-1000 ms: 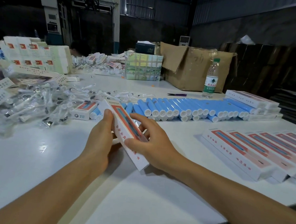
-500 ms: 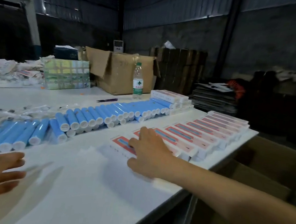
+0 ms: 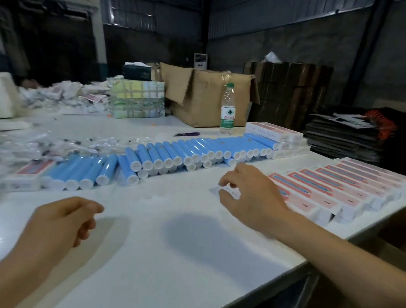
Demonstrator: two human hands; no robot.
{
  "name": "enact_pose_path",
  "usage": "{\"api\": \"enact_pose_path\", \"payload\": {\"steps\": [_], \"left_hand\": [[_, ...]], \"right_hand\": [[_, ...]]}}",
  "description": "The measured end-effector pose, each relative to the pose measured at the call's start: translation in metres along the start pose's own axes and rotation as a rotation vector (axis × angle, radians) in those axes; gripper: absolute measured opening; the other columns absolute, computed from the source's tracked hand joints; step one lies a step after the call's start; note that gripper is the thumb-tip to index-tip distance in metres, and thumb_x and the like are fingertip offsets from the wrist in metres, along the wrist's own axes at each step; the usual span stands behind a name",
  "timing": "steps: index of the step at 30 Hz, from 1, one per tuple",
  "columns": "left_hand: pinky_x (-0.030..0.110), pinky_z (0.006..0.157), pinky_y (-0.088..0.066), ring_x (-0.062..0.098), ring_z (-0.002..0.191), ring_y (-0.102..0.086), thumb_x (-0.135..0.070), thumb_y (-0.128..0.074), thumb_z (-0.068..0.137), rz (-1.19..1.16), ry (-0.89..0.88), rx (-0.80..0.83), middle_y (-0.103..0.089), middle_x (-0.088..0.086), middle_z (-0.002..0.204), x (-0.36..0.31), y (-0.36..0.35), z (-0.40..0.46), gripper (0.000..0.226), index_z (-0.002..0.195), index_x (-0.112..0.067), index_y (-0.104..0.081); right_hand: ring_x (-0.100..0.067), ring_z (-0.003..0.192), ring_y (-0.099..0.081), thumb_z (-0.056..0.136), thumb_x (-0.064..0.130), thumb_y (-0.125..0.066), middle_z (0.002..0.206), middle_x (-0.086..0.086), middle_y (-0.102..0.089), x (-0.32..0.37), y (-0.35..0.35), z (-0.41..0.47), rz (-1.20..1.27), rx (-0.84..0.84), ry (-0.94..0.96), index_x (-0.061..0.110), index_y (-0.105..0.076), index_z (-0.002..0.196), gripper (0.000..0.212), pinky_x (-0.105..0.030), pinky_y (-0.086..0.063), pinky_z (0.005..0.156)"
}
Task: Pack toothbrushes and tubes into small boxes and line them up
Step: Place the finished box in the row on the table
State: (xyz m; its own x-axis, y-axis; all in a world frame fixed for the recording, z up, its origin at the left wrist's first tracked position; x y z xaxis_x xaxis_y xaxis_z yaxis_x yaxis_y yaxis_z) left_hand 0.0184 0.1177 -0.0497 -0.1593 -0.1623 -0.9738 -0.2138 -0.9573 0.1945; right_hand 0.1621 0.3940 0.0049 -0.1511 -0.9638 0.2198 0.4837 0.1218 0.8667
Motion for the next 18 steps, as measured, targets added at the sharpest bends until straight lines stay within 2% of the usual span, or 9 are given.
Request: {"api": "enact_pose_path", "payload": {"steps": [3,5,10,14,16,18], "left_hand": [[0.026,0.052,-0.031,0.003,0.041,-0.043,-0.014,-0.061,0.086,0.177,-0.109,-0.001,-0.055,-0.009,0.046,-0.009,-0.003,-0.014,0.026,0.062,-0.016,-0.071],[0.026,0.054,-0.033,-0.003,0.045,-0.047,-0.018,-0.061,0.086,0.25,-0.137,-0.013,-0.056,-0.014,0.047,-0.009,0.0,-0.013,0.028,0.059,-0.017,-0.07],[0.014,0.045,-0.029,0.002,0.042,-0.038,-0.023,-0.061,0.089,0.235,-0.16,0.006,-0.048,-0.011,0.043,-0.007,0.002,-0.012,0.035,0.054,-0.016,-0.065],[0.01,0.045,-0.031,0.0,0.041,-0.04,-0.024,-0.058,0.091,0.222,-0.166,0.039,-0.052,-0.013,0.045,-0.008,0.003,-0.015,0.038,0.054,-0.019,-0.062],[0.01,0.045,-0.031,0.0,0.041,-0.041,-0.026,-0.056,0.091,0.219,-0.155,0.062,-0.052,-0.014,0.044,-0.008,0.002,-0.015,0.036,0.058,-0.015,-0.064],[0.017,0.051,-0.035,0.002,0.047,-0.042,-0.029,-0.056,0.091,0.236,-0.141,0.091,-0.058,-0.005,0.054,-0.008,-0.001,-0.015,0.033,0.067,-0.01,-0.067]], "right_hand": [[-0.011,0.084,-0.048,0.091,0.033,-0.051,0.084,0.011,-0.052,0.055,-0.017,0.01,0.108,0.009,0.162,0.026,-0.063,0.089,0.013,-0.03,-0.043,0.074],[-0.013,0.08,-0.048,0.091,0.029,-0.049,0.082,0.008,-0.055,0.089,-0.035,0.021,0.125,0.049,0.24,0.024,-0.062,0.085,0.015,-0.032,-0.044,0.072],[-0.016,0.074,-0.045,0.092,0.026,-0.046,0.077,0.006,-0.05,0.145,-0.081,0.039,0.096,0.16,0.368,0.025,-0.05,0.074,0.019,-0.032,-0.039,0.065],[-0.015,0.075,-0.047,0.092,0.025,-0.049,0.076,0.01,-0.045,0.148,-0.109,0.04,0.128,0.232,0.338,0.026,-0.061,0.084,0.014,-0.028,-0.034,0.064],[-0.015,0.072,-0.049,0.092,0.024,-0.05,0.073,0.009,-0.044,0.145,-0.114,0.042,0.143,0.237,0.312,0.032,-0.054,0.076,0.018,-0.027,-0.035,0.062],[-0.012,0.068,-0.048,0.092,0.025,-0.05,0.073,0.008,-0.045,0.142,-0.115,0.043,0.122,0.248,0.325,0.035,-0.045,0.068,0.026,-0.028,-0.036,0.061]]}}
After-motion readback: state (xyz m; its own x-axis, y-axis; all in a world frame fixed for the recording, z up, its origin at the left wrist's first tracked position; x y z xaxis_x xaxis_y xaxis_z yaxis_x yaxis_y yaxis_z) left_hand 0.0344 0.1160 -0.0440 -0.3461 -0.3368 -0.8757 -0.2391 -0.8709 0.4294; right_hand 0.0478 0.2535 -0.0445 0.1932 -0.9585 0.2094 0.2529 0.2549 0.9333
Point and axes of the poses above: each hand's wrist, its own z-axis towards the middle knuckle, its own y-axis out of the back of the hand, x = y × z, the point moved 4 cm from there along z, towards the middle knuckle
